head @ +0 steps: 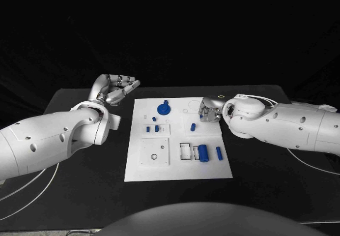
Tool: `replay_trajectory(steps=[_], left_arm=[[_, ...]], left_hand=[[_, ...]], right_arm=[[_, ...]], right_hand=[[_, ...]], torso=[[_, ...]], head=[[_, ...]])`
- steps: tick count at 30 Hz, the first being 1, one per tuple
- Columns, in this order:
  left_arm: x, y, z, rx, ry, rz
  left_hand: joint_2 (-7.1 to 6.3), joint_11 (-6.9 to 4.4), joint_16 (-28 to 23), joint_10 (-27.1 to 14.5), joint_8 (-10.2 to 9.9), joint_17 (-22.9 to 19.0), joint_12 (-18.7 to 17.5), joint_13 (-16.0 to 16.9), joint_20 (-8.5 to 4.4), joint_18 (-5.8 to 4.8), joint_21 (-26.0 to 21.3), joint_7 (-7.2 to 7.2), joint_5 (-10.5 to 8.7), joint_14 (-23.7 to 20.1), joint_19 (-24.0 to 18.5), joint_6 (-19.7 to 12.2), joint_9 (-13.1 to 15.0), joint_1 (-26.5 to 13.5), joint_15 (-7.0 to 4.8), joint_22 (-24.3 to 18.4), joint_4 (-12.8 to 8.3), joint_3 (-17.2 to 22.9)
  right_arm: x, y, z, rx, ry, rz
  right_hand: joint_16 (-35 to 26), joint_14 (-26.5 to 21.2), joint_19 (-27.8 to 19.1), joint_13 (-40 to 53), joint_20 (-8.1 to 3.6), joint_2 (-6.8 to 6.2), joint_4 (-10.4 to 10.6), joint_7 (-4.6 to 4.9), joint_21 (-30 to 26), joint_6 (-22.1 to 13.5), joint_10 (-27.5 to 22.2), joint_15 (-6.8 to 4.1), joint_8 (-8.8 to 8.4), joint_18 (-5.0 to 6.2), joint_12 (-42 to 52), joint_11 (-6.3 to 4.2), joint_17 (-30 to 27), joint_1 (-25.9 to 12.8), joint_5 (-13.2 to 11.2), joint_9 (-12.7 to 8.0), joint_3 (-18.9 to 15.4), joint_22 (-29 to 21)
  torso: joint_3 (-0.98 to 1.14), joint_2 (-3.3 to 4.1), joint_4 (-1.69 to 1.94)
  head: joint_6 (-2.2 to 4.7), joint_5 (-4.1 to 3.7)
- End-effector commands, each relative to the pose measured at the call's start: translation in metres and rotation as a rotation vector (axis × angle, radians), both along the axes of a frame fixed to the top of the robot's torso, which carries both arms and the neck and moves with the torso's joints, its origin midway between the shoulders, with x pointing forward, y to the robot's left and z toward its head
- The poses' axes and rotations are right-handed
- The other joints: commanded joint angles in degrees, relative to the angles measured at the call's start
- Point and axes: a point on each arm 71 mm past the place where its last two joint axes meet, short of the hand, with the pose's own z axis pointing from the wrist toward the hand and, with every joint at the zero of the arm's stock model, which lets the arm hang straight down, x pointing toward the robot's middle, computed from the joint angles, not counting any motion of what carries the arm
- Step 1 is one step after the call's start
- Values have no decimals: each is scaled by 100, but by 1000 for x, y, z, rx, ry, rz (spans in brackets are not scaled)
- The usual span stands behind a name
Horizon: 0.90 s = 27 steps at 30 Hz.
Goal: Assemble the parts on the task board
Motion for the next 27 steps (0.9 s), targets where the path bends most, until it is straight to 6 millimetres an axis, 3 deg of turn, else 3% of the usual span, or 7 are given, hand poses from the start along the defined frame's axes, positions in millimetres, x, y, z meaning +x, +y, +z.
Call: replay_trajectory(steps=[1, 8, 16, 27], left_arm=[[0, -1, 0, -6, 2, -9], [0, -1, 0, -6, 4, -9], [0, -1, 0, -5, 6, -9], [0, -1, 0, -5, 7, -7]], left_hand=[[57, -12, -21, 5, 29, 1256, 15, 8, 29, -55, -22, -12, -18, 494, 375, -22, 7, 18, 27, 1410, 4, -24], [69, -13, -20, 7, 30, 1257, 16, 8, 28, -54, -24, -12, -16, 495, 373, -21, 8, 24, 27, 1409, 4, -24], [82, -14, -24, 9, 31, 1252, 16, 8, 28, -51, -35, -13, -15, 492, 365, -20, 8, 29, 26, 1405, 5, -24], [111, -15, -29, 15, 34, 1244, 17, 9, 28, -50, -39, -15, -13, 488, 362, -17, 10, 38, 25, 1404, 6, -25]], right_arm=[[-1, 0, -4, -27, 17, -2], [0, 0, -5, -29, 18, -5], [0, 1, -6, -31, 24, 3], [0, 1, -9, -31, 32, 3]], right_hand=[[23, 586, 606, -7, -35, 23, 5, 26, 26, 34, 40, -40, -40, -39, -38, -13, 1508, -6, 35, -8, 35, 1509], [23, 586, 606, -3, -66, 33, 2, 24, 26, 97, 146, -73, -34, -39, -39, -50, 1508, 2, 43, -17, 81, 1509], [23, 586, 606, -6, -191, 16, -42, 35, 26, 421, 391, -213, 60, -39, -74, -170, 1508, 53, 48, 9, 196, 1509], [23, 586, 606, -8, -261, -9, -81, 11, 26, 634, 541, -272, 111, -39, -127, -212, 1508, 82, 50, 31, 269, 1509]], torso=[[-1, -3, 0], [-2, 2, 6], [-1, -1, 0], [-1, -4, -3]], head=[[-6, -4], [4, -2], [0, 7], [-6, 11]])
